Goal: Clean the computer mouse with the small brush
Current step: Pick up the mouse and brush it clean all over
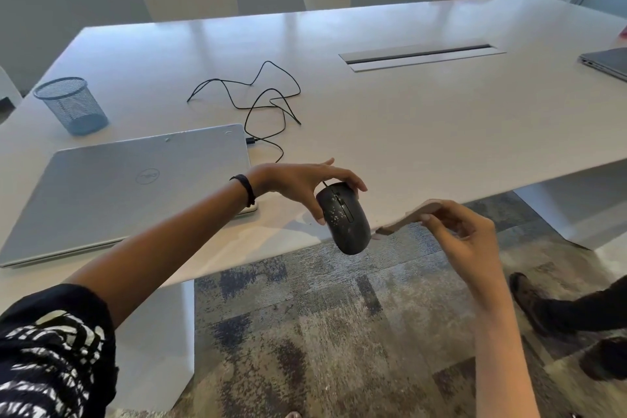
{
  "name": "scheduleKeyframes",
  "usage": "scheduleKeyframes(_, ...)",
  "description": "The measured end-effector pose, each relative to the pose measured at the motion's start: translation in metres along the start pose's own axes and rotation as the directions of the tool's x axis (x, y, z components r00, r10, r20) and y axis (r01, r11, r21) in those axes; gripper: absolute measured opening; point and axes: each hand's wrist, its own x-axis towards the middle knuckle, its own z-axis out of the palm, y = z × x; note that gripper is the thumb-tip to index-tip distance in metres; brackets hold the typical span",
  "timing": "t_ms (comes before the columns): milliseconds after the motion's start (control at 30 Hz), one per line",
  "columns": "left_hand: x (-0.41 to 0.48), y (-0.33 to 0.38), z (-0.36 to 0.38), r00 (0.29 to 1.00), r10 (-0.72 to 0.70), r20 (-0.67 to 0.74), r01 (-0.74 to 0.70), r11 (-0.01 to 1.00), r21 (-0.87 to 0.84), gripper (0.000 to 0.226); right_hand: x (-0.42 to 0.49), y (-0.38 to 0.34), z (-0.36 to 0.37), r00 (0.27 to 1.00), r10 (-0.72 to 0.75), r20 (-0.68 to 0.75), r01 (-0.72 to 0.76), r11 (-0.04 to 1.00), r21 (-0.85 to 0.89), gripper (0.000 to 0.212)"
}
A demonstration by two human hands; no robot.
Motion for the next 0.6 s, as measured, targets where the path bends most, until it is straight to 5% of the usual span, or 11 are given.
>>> scheduleKeyframes(267,0.001,0.004,-0.001,1.000,-0.019,-0.004,0.019,1.000,0.007,0.076,-0.008,-0.005,0.008,0.975,-0.009,-0.222,0.043,0.988,0.149,0.014)
scheduleKeyframes(600,0.000,0.004,-0.002,0.999,-0.032,-0.016,0.032,0.999,-0.008,0.076,-0.014,-0.016,0.006,0.996,-0.050,-0.072,0.059,0.990,0.127,0.016)
